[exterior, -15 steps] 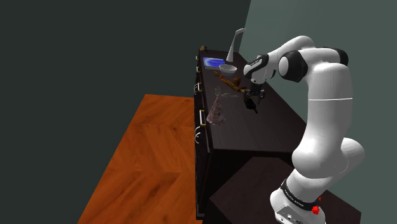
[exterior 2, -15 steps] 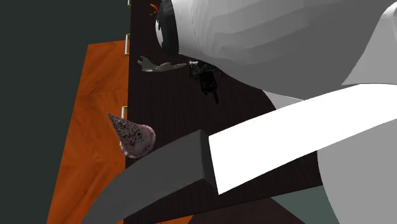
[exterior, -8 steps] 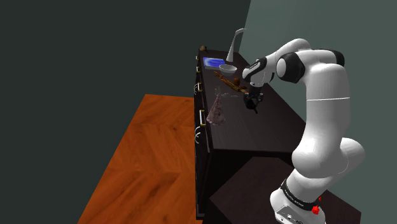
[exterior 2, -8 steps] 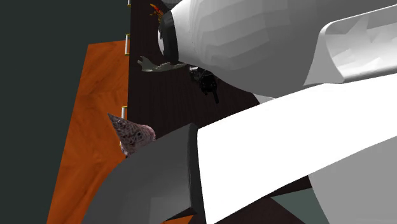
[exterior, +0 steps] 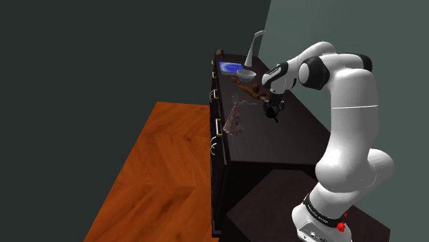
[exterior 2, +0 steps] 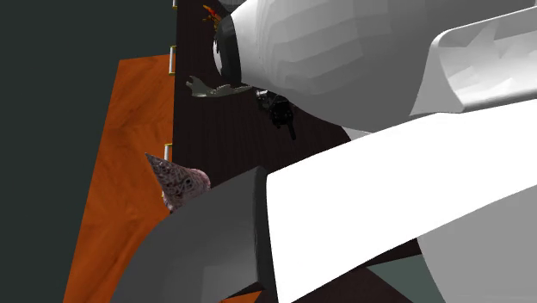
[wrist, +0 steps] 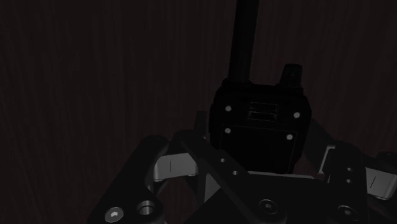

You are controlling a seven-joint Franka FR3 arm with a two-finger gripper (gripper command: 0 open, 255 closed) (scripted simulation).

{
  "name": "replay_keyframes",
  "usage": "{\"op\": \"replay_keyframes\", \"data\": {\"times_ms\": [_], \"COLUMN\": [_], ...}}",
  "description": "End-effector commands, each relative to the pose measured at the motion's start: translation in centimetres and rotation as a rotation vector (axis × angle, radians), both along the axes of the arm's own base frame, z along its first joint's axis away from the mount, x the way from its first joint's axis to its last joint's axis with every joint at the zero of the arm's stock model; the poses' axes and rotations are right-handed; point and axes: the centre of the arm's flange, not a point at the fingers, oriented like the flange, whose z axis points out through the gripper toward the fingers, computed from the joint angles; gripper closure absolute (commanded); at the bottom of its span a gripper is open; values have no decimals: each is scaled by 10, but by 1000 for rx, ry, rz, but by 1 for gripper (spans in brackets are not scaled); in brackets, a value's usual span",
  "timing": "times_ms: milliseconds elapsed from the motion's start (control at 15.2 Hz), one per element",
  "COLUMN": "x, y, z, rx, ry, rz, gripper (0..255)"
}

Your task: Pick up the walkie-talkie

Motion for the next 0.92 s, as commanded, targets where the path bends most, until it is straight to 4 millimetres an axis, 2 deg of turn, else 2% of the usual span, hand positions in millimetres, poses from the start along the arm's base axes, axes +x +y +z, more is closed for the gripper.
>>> {"op": "replay_keyframes", "data": {"times_ms": [0, 858], "x": [0, 0], "y": [0, 0], "z": [5, 73], "rx": [0, 0], "ry": [1, 1], "rz": [0, 0], "gripper": [255, 255]}}
